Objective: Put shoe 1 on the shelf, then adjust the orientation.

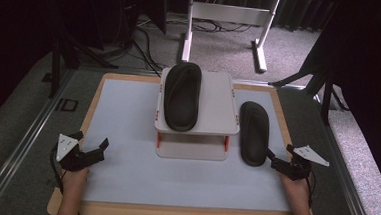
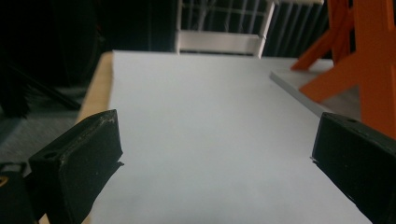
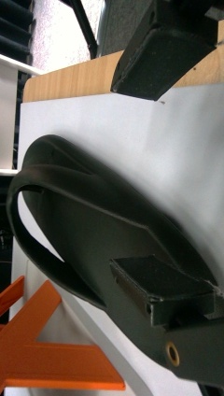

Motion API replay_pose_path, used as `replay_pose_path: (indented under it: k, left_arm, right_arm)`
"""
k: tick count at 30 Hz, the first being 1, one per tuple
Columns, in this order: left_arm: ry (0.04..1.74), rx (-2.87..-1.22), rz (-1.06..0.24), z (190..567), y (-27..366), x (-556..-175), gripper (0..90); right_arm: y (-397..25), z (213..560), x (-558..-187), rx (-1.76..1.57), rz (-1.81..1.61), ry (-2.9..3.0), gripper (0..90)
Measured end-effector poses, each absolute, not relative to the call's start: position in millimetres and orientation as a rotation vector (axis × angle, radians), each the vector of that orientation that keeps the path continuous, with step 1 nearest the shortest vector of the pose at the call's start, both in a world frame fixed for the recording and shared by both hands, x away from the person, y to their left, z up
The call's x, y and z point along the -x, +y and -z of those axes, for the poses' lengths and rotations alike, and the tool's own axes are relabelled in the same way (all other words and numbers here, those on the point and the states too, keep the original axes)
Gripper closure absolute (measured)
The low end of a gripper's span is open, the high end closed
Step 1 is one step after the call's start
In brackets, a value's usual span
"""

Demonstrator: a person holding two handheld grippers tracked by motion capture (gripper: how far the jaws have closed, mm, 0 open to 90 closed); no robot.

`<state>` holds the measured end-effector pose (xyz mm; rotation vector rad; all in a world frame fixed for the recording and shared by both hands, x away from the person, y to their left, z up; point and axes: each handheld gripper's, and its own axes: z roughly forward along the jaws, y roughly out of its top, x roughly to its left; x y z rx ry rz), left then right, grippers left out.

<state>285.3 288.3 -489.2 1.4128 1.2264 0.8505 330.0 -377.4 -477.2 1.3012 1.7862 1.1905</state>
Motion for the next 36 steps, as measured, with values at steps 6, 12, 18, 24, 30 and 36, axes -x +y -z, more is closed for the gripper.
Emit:
replay_pose_path:
  k: [6, 12, 18, 24, 30, 36]
  left_arm:
    - [1.212, -1.404, -0.854, 489.9, 288.5, -284.6, 1.2]
    - [1.191, -1.420, -0.875, 489.9, 286.1, -283.1, 1.2]
    - [1.190, -1.423, -0.865, 489.9, 286.0, -283.7, 1.2]
    - [1.185, -1.439, -0.876, 489.7, 284.2, -283.9, 1.2]
    - [1.189, -1.438, -0.890, 489.8, 283.4, -283.2, 1.2]
    - [1.185, -1.437, -0.899, 489.8, 282.4, -282.6, 1.2]
  right_arm:
    - [-377.2, 477.1, -330.0, -1.320, -1.171, 1.758, 11.0]
    - [-376.9, 476.8, -328.8, -1.321, -1.154, 1.740, 14.2]
    - [-376.4, 475.8, -328.1, -1.336, -1.129, 1.805, 21.9]
    - [-378.3, 467.0, -329.1, -1.374, -1.123, 1.863, 22.2]
    - [-377.0, 452.0, -336.2, -1.377, -1.124, 1.891, 22.4]
    - [-369.9, 438.1, -345.3, -1.358, -1.143, 1.910, 22.3]
